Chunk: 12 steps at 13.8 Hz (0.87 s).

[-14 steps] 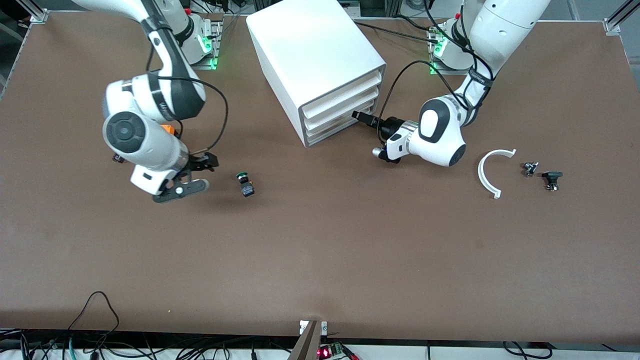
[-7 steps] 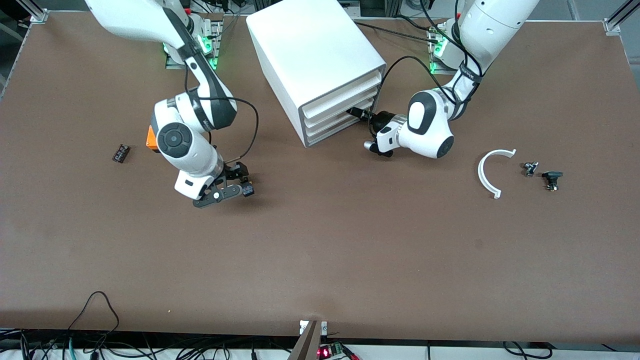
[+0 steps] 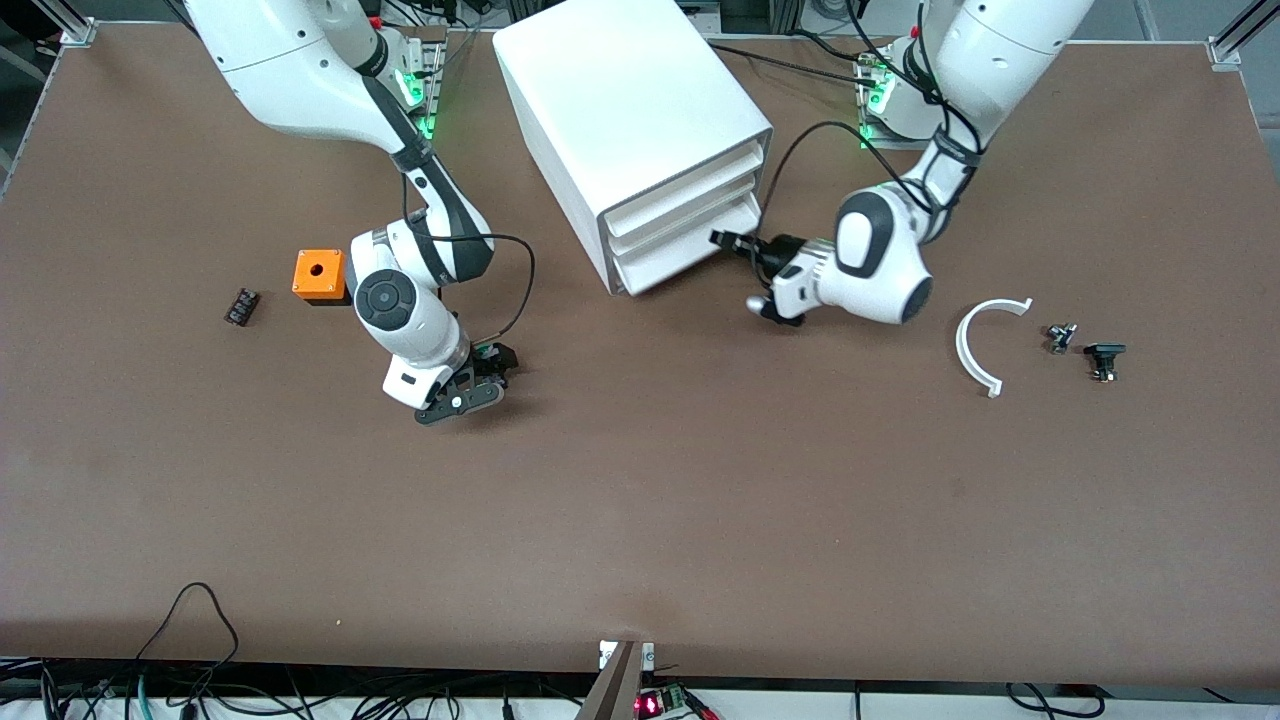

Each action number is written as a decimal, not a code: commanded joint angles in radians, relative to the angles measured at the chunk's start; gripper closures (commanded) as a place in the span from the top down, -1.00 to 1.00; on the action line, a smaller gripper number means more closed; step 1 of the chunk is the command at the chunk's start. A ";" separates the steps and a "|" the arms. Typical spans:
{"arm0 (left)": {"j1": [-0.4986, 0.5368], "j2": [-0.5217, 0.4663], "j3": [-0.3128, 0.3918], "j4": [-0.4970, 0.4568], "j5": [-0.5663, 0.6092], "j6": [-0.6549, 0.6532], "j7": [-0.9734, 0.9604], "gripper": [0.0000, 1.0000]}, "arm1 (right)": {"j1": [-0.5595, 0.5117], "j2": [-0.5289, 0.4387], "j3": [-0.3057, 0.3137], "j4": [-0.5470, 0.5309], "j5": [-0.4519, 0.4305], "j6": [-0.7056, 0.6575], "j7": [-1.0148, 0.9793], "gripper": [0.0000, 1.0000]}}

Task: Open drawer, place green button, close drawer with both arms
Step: 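Grasp the green button with the right gripper while the left gripper pulls the drawer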

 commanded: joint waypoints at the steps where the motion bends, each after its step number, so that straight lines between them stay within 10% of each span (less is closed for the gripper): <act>1: 0.019 -0.006 0.068 0.034 0.017 0.080 -0.010 -1.00 | -0.002 0.011 0.021 0.004 0.017 0.028 0.011 1.00; 2: 0.026 -0.009 0.067 0.044 0.021 0.090 -0.013 -1.00 | 0.004 0.017 0.021 0.004 0.020 0.038 0.017 1.00; 3: 0.026 -0.018 0.067 0.050 0.018 0.090 -0.014 0.98 | 0.011 0.019 0.021 0.007 0.020 0.038 0.048 1.00; 12: 0.216 -0.318 0.073 0.064 0.236 0.219 -0.014 1.00 | 0.024 0.005 0.021 0.017 0.020 0.029 0.067 1.00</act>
